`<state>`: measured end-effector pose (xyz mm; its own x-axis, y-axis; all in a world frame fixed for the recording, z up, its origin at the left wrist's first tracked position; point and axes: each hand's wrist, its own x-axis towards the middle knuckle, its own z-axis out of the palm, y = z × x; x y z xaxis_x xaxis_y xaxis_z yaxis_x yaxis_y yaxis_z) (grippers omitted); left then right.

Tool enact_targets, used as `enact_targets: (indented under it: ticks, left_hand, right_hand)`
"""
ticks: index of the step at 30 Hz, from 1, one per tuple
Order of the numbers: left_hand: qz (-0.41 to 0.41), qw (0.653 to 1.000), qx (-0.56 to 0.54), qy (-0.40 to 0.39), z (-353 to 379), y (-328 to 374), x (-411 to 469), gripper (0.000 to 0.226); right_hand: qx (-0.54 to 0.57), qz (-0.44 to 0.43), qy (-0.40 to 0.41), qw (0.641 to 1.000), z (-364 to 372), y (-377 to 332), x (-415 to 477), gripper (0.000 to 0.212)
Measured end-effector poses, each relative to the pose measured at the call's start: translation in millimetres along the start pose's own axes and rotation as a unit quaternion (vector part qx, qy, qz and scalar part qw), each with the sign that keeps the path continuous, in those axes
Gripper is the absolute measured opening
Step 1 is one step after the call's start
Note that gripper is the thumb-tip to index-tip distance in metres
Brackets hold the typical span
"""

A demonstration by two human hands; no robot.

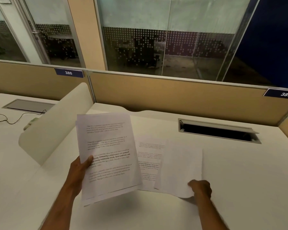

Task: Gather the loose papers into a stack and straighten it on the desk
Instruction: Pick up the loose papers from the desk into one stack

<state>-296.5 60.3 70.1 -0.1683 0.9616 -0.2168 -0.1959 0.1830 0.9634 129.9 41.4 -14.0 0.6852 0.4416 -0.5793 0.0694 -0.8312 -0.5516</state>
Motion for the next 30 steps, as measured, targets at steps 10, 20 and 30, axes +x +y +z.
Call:
enact_targets:
  ticks: [10,20,30]
  left_hand:
    - [0.007,1.000,0.015,0.007,3.8,9.3,9.7,0.018]
    - [-0.013,1.000,0.023,0.009,3.4,1.3,8.4,0.019]
    - [-0.029,0.999,0.020,0.031,6.6,-6.6,5.0,0.019]
  right_hand:
    - [0.041,-0.348,0.221,0.910,-60.0,-104.5,-74.2,0.019]
    - [-0.236,-0.431,0.067,0.869,69.7,-17.9,-61.8,0.045]
    - [-0.199,-0.223,0.072,0.952,23.1,-28.4,-11.6,0.049]
